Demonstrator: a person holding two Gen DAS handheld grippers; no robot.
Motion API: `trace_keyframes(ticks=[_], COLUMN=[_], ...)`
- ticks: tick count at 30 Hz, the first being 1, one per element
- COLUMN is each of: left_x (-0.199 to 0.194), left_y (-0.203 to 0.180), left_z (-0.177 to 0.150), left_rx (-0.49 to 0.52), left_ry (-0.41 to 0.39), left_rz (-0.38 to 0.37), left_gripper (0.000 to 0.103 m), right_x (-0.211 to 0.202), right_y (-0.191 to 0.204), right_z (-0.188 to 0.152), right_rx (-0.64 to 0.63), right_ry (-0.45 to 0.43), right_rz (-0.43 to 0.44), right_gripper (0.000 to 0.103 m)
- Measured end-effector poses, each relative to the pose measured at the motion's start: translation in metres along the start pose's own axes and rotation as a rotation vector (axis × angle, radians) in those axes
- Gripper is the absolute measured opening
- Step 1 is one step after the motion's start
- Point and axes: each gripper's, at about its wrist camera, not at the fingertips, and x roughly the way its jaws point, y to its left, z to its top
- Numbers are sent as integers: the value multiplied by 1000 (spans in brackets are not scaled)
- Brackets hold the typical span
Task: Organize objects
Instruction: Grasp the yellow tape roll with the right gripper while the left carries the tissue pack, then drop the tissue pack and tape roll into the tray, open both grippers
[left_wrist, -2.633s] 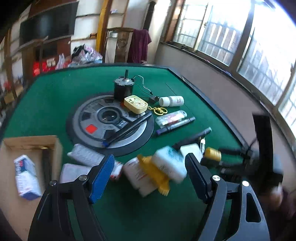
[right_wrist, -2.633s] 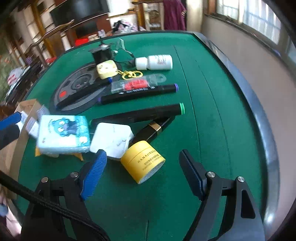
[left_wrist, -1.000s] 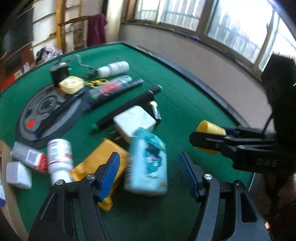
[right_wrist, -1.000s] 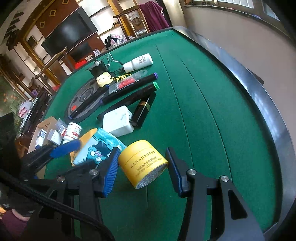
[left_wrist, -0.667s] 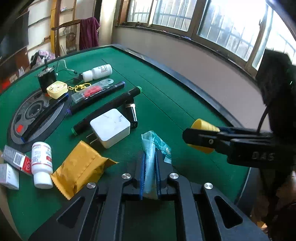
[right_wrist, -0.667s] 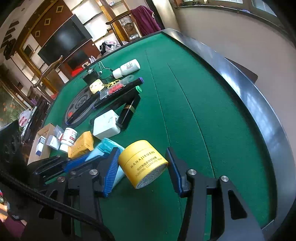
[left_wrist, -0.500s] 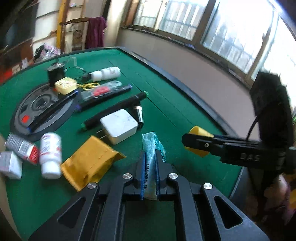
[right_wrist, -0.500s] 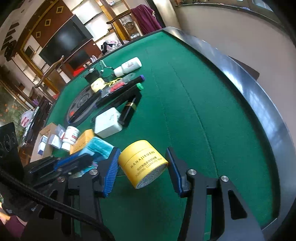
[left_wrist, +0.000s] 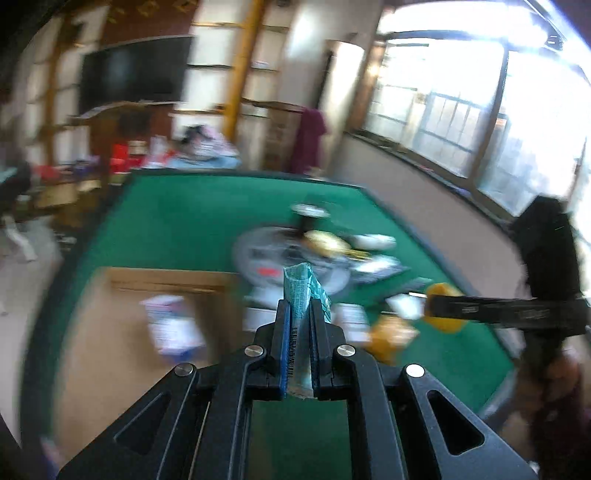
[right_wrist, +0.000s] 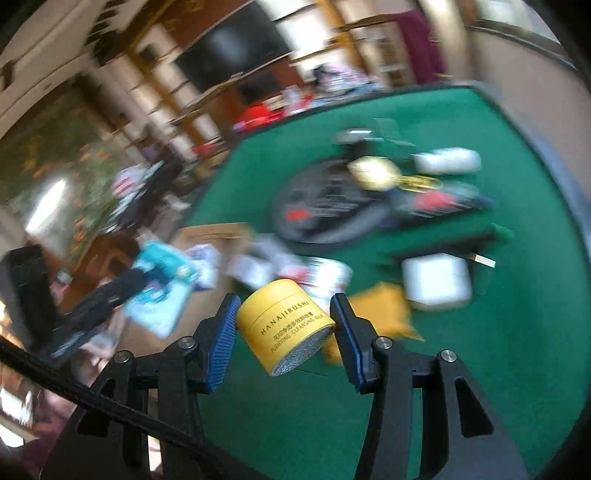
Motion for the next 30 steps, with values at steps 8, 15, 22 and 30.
trace_keyframes(ticks=[8,15,22,30], left_x=[27,71,86,86], left_y=[110,160,187,197], left_z=[12,-19,-34,-38], left_rx=[-65,-166,-255,-312], left_ry=[35,123,142,123], left_rz=[215,234,238,204], left_gripper=[7,7,7,7], right_x=[116,233,291,303], right_y=[112,141,142,144], right_z=[57,61,63,72], right_rx=[-49,49,76,39], right_ry=[163,293,326,322], right_rz=[184,183,111,44], right_gripper=[49,49,49,49])
